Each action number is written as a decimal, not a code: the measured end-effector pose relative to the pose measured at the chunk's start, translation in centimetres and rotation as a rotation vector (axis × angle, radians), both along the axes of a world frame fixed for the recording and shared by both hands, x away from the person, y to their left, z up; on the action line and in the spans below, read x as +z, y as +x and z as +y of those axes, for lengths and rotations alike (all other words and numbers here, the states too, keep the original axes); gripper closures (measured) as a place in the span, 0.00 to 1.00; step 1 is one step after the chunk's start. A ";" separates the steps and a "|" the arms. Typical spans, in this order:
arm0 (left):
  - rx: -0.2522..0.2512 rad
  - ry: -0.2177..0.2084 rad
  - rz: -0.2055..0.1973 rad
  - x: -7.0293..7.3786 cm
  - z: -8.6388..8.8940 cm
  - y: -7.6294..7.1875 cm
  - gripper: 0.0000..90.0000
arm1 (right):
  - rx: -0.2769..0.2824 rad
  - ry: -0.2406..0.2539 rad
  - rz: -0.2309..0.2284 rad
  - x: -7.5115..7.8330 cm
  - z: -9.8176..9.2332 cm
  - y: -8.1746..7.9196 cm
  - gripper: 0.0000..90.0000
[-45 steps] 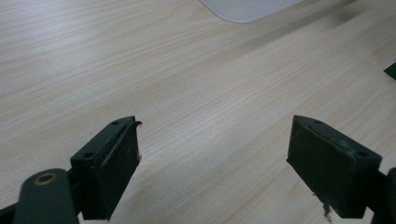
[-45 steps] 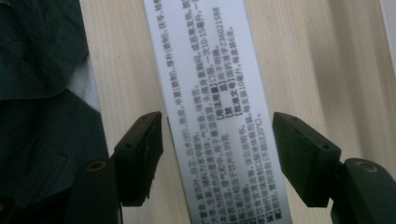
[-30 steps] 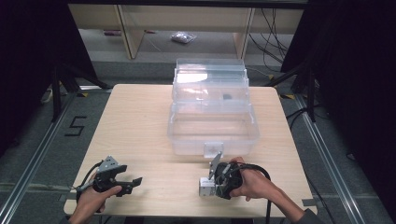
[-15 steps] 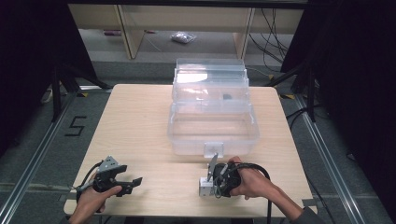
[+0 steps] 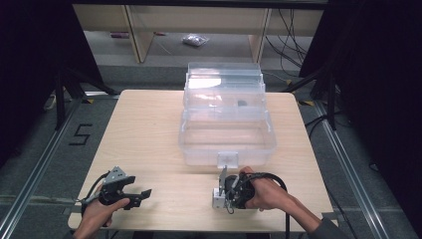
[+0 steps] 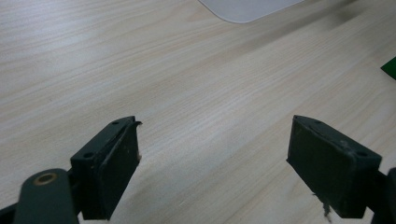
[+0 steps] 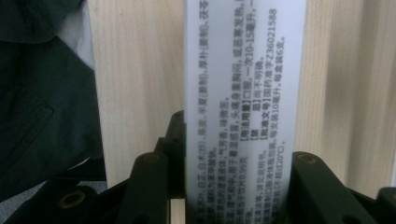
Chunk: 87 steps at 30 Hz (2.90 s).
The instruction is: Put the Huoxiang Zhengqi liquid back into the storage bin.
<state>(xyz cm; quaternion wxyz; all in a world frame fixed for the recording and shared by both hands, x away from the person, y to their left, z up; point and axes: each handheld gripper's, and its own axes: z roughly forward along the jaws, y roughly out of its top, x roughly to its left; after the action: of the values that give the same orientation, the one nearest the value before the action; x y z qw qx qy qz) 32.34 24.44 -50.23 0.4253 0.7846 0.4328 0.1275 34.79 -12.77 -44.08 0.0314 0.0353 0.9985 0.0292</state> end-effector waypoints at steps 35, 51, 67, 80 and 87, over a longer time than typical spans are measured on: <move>0.003 -0.007 0.000 -0.1 -0.1 0.0 0.18 | -0.017 0.050 -0.010 4.2 -2.1 2.2 0.72; -0.012 0.018 0.005 0.0 0.1 0.1 0.18 | -0.045 0.057 -0.045 7.6 -3.4 3.5 0.72; -0.020 0.034 0.006 0.1 0.3 0.1 0.18 | -0.084 0.061 -0.092 12.0 -4.4 6.3 0.72; -0.021 0.030 0.007 0.0 0.3 0.1 0.18 | -0.096 0.061 -0.094 13.1 -4.5 9.6 0.72; -0.021 0.032 0.007 0.0 0.3 0.1 0.18 | -0.129 0.053 -0.088 13.1 -4.5 11.5 0.72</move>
<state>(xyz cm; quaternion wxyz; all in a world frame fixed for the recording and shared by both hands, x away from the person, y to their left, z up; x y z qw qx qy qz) 32.41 24.70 -50.21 0.4127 0.7961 0.4239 0.1273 46.32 -17.27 -30.98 0.0759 0.0990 0.9906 0.0553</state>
